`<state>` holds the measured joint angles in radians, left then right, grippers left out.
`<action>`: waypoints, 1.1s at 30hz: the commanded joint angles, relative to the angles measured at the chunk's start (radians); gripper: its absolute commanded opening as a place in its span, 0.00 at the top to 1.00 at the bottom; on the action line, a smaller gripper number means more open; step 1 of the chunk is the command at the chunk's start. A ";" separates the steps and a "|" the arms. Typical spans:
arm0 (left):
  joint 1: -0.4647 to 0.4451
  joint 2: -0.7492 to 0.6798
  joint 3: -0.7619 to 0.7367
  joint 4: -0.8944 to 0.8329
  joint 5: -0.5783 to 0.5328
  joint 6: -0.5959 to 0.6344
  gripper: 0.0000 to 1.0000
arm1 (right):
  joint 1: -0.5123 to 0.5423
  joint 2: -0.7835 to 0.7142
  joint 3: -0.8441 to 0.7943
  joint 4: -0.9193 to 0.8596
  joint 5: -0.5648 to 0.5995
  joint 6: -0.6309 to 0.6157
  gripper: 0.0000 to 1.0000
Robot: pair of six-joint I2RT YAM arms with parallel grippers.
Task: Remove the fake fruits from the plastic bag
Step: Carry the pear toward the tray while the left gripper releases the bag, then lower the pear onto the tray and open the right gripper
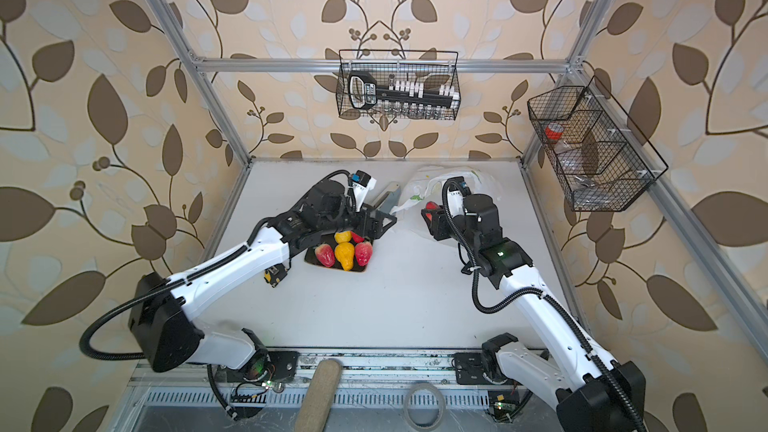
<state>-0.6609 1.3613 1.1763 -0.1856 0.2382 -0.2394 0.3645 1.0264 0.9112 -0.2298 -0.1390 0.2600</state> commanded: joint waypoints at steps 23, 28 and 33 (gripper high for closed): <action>0.239 -0.471 -0.062 -0.343 -0.743 -0.191 0.01 | 0.580 0.867 0.545 0.180 0.358 -0.009 0.65; 0.239 -0.515 -0.091 -0.368 -0.769 -0.198 0.01 | 0.587 1.028 0.672 0.130 0.352 -0.031 0.64; 0.239 -0.534 -0.101 -0.388 -0.782 -0.202 0.01 | 0.586 1.127 0.746 0.104 0.392 -0.043 0.61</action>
<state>-0.4240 0.8436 1.0821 -0.5617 -0.4900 -0.4248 0.9443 2.1143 1.6123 -0.0906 0.2115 0.2337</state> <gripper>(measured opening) 0.989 0.496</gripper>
